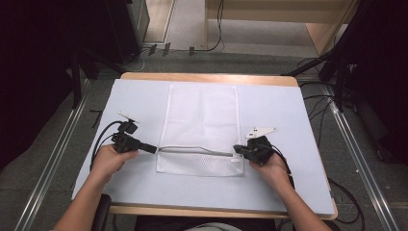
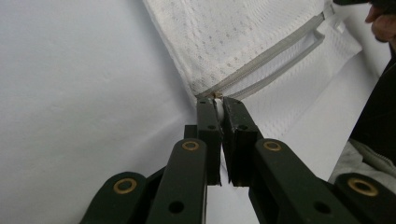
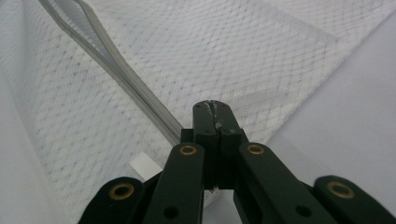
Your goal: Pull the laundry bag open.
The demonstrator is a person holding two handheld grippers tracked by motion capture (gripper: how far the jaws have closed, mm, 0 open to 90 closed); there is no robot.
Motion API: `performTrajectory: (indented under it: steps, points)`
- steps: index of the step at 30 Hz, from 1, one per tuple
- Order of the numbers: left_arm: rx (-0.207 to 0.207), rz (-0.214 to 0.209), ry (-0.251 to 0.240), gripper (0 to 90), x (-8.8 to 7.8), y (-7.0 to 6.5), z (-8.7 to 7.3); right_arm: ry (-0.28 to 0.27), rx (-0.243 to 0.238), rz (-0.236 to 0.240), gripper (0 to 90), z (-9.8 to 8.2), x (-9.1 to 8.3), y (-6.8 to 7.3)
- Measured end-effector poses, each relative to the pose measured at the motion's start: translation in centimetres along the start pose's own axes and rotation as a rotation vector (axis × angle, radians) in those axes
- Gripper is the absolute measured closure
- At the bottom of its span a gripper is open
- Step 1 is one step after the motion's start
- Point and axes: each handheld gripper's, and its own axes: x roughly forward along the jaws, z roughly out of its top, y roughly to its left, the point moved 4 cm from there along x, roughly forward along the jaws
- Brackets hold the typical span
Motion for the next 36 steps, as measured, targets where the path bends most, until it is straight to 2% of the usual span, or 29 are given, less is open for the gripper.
performTrajectory:
  steps: [4, 7, 8, 11, 16, 20, 24, 28, 34, 36]
  points:
    - [0.004, -0.001, -0.013, 85.7, 0.1, 0.1, -0.3, -0.005, 0.007, -0.003, 90.0, 0.1, -0.2, -0.2]
    - [0.024, 0.011, -0.042, 77.1, -0.1, 0.1, -0.3, -0.010, 0.014, -0.007, 90.0, 0.1, -0.3, -0.3]
    - [0.027, 0.016, -0.066, 75.1, -0.3, 0.0, -0.2, -0.013, 0.012, -0.006, 90.0, 0.1, -0.4, -0.3]
    - [0.032, 0.011, -0.125, 70.7, -0.8, -0.1, 0.1, -0.017, 0.021, -0.011, 84.4, 0.1, -0.4, -0.5]
    - [0.043, 0.024, -0.145, 63.8, -1.0, 0.1, 0.1, -0.011, 0.040, -0.008, 79.1, 0.2, -0.5, -0.5]
    - [0.066, 0.053, -0.179, 57.5, -1.3, 0.1, 0.3, -0.027, 0.050, 0.003, 71.5, 0.3, -0.7, -0.7]
    - [0.100, 0.093, -0.214, 50.1, -1.5, 0.1, 0.4, -0.030, 0.100, 0.011, 54.4, 0.5, -0.8, -0.9]
    - [0.148, 0.146, -0.253, 44.7, -1.9, 0.0, 0.6, -0.039, 0.112, 0.009, 48.0, 0.6, -1.0, -1.3]
    - [0.168, 0.206, -0.279, 40.4, -2.3, 0.4, 0.7, -0.052, 0.109, -0.006, 43.9, 0.7, -1.6, -1.9]
    - [0.166, 0.214, -0.283, 39.9, -2.5, 0.5, 0.7, -0.060, 0.115, -0.008, 42.6, 0.6, -1.8, -2.1]
